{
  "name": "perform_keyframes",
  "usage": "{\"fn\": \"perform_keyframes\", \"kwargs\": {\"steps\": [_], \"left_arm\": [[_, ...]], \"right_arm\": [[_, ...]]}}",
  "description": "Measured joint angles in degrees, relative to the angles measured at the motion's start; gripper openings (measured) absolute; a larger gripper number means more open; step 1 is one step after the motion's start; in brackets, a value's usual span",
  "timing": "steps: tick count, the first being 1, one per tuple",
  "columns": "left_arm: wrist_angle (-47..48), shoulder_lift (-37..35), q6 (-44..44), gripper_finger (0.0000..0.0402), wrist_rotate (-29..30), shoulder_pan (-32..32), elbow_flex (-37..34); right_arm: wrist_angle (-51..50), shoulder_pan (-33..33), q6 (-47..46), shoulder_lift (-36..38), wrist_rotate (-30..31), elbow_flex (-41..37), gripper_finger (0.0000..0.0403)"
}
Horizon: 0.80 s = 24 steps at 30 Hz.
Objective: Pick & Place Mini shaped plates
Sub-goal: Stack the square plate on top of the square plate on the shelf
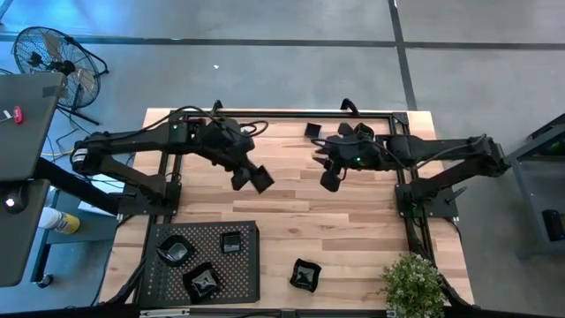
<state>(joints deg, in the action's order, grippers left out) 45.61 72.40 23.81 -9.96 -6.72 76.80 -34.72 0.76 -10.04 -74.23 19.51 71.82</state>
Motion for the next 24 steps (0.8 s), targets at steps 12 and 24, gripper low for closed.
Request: {"fn": "perform_keyframes", "kwargs": {"steps": [12,24], "left_arm": [[15.78,1.39,-2.35,0.0,-7.02,7.24,9.89],[18.93,2.51,3.04,0.0,-10.36,13.3,10.46]], "right_arm": [[18.82,-0.33,-5.52,0.54,-11.81,-16.11,0.0017],[20.02,-0.4,-3.99,0.54,-13.36,-17.36,0.0005]]}}
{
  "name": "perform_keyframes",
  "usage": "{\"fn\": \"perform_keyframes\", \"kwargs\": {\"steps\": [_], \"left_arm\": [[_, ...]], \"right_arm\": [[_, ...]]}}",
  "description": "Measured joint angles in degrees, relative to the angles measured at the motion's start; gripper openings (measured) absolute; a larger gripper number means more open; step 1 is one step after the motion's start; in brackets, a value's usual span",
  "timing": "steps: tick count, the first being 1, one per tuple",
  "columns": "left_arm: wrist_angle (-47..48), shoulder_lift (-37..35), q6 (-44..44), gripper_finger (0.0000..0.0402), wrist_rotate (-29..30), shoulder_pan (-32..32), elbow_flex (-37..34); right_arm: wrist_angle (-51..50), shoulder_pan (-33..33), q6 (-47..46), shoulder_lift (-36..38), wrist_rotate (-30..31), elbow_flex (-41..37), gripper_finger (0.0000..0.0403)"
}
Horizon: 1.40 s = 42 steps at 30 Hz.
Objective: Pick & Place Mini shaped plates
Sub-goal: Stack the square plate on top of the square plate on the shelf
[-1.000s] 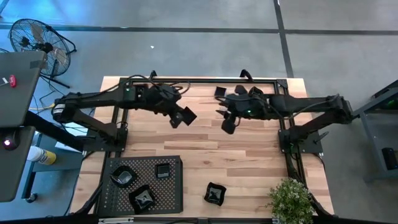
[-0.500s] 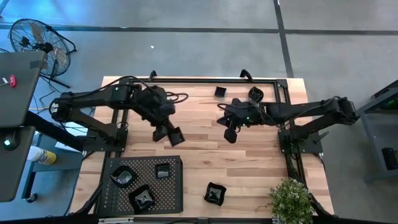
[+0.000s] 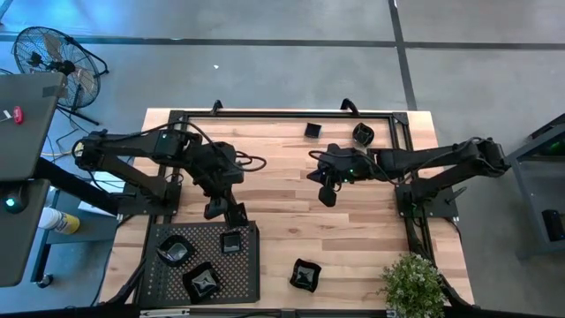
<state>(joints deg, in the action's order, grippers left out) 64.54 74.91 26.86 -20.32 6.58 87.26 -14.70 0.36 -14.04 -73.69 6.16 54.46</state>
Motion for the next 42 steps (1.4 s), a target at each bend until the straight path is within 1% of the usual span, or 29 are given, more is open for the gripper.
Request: {"fn": "perform_keyframes", "kwargs": {"steps": [6,10,13,15,18,22,29,33,37,42], "left_arm": [[0.36,0.79,1.74,0.0,-4.24,2.49,0.0],[2.6,3.15,-0.07,0.0,-6.4,5.21,-0.04],[4.7,5.56,-2.84,0.0,-6.15,6.47,-0.04],[5.22,7.27,-3.98,0.0,-4.76,6.68,-0.04],[6.64,9.32,-4.29,0.0,-2.65,6.48,-0.05],[6.15,11.73,-4.14,0.0,-2.87,5.8,-0.07],[5.2,12.04,-4.14,0.0,-2.72,5.82,-2.74],[3.94,11.96,-4.11,0.0,-4.28,6.25,-3.6],[3.09,11.96,-3.72,0.0,-4.52,7.23,-5.43],[2.43,11.93,-1.97,0.0002,-3.36,7.38,-5.64]], "right_arm": [[0.0,0.0,0.43,-0.01,0.02,0.0,0.0005],[0.01,0.0,2.0,-0.02,0.06,0.0,0.0004],[0.17,-0.06,2.53,-0.02,0.09,0.0,0.0002],[0.46,-0.31,2.53,-0.02,0.17,0.0,0.0004],[0.43,-0.76,2.53,-0.02,0.09,0.0,0.0004],[0.44,-0.79,2.55,-0.02,-0.28,0.0,0.0002],[0.4,-0.76,2.55,-0.02,-0.42,0.0,0.0002],[0.4,-0.76,2.55,-0.02,-0.42,0.0,0.0004],[0.32,-0.76,2.57,-0.04,-0.4,0.0,0.0002],[0.33,-0.76,2.57,-0.04,-0.35,0.0,0.0006]]}}
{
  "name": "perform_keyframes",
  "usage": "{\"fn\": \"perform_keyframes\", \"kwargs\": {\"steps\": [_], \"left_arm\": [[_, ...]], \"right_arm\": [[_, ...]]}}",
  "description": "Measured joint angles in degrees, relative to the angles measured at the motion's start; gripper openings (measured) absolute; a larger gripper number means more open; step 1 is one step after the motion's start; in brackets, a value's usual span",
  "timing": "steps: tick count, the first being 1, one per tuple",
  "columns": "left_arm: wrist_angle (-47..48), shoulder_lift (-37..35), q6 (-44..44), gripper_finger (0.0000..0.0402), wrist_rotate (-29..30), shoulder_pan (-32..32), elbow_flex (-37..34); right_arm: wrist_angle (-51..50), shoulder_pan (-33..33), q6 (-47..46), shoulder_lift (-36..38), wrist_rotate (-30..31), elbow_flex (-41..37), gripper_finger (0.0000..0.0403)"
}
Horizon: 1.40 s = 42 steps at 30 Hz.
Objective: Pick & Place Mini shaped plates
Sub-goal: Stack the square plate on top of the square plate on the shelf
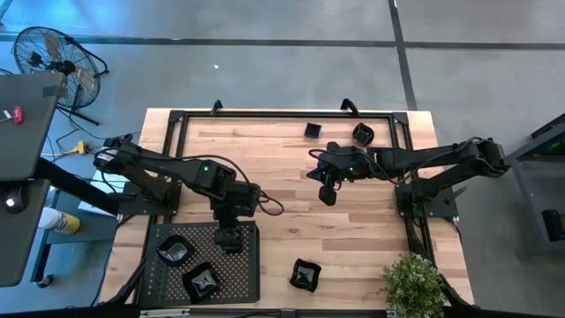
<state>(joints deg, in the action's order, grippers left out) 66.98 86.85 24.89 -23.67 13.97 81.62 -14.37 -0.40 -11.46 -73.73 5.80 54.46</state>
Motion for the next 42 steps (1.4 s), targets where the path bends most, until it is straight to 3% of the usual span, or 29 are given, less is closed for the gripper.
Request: {"fn": "perform_keyframes", "kwargs": {"steps": [6,16,22,27,31,35,42], "left_arm": [[0.07,0.0,3.61,0.0031,1.63,-0.05,0.0],[0.24,-1.73,5.1,0.0113,-4.69,-0.05,0.02],[0.35,-6.17,5.67,0.0119,-0.25,-0.05,0.07],[-2.23,-8.12,4.82,0.0112,3.19,-0.1,0.1],[-5.28,-8.81,2.23,0.0064,7.0,-0.08,-0.27],[-15.46,-12.16,-0.09,0.0008,7.18,-1.91,-5.01],[-40.34,-21.85,3.23,0.0004,15.13,-6.73,-20.32]], "right_arm": [[0.07,0.0,0.15,0.0,0.24,0.0,0.0002],[0.08,0.0,0.11,-0.02,0.22,0.0,0.0005],[0.09,-0.01,0.14,-0.02,0.23,0.0,0.0003],[0.07,-0.94,0.09,0.01,0.23,0.0,0.0002],[-1.22,-3.16,-1.93,1.98,0.15,0.0,0.0002],[-5.17,-7.82,-5.13,5.5,0.24,0.02,0.0001],[-13.08,-17.9,-10.13,7.79,-0.19,0.09,0.0002]]}}
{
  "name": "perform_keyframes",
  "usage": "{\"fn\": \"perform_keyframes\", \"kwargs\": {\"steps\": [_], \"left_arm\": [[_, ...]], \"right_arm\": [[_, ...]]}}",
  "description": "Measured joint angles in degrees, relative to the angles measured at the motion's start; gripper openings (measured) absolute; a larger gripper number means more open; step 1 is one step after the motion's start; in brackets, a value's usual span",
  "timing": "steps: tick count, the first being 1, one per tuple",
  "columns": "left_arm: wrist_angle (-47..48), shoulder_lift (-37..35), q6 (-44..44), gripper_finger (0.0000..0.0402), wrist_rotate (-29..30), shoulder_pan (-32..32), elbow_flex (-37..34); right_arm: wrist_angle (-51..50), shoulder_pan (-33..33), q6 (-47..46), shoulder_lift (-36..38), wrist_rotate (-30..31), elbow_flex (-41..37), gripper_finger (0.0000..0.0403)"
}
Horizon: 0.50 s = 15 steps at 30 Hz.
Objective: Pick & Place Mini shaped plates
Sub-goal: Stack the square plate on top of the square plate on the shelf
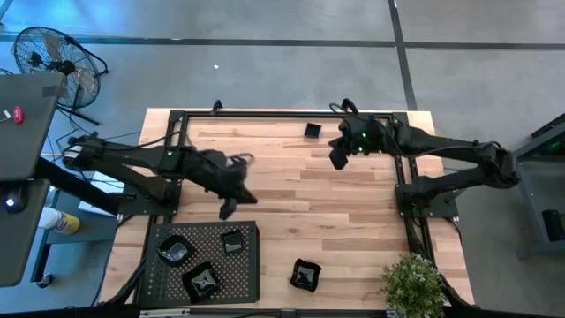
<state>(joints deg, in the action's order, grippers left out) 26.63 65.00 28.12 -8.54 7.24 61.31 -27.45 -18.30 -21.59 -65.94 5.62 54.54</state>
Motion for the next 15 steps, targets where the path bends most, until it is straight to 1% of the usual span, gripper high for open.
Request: {"fn": "perform_keyframes", "kwargs": {"steps": [2,4,7,9,10,12,14,15], "left_arm": [[-8.44,-2.5,0.62,0.0003,4.06,-1.42,-4.47],[-16.45,-5.21,0.66,0.0005,9.82,-2.31,-8.97],[-29.31,-8.02,0.59,0.0002,17.8,-3.25,-15.07],[-35.87,-9.26,0.57,0.0001,21.42,-3.6,-18.84],[-38.42,-9.52,0.62,0.0001,23.33,-3.64,-20.21],[-40.59,-9.95,1.45,0.0001,27.29,-3.61,-22.7],[-40.77,-9.87,3.1,0.0001,31.11,-3.6,-23.79],[-39.85,-9.89,4.46,0.0001,32.08,-3.62,-23.96]], "right_arm": [[-0.91,-2.35,-1.72,-0.7,0.01,0.0,0.0003],[-1.25,-4.53,-3.56,-1.47,0.55,-0.02,0.0003],[-1.19,-8.42,-9.25,-2.36,4.63,-0.02,0.0003],[-0.65,-11.37,-10.87,-3.41,5.67,-0.02,0.0007],[-0.66,-13.1,-10.97,-4.06,5.32,-0.02,0.001],[0.39,-15.97,-11.64,-6.54,3.65,-0.02,0.0016],[2.34,-19.0,-12.48,-9.84,0.2,-0.02,0.0026],[3.51,-19.9,-12.94,-11.86,-1.47,-0.06,0.0032]]}}
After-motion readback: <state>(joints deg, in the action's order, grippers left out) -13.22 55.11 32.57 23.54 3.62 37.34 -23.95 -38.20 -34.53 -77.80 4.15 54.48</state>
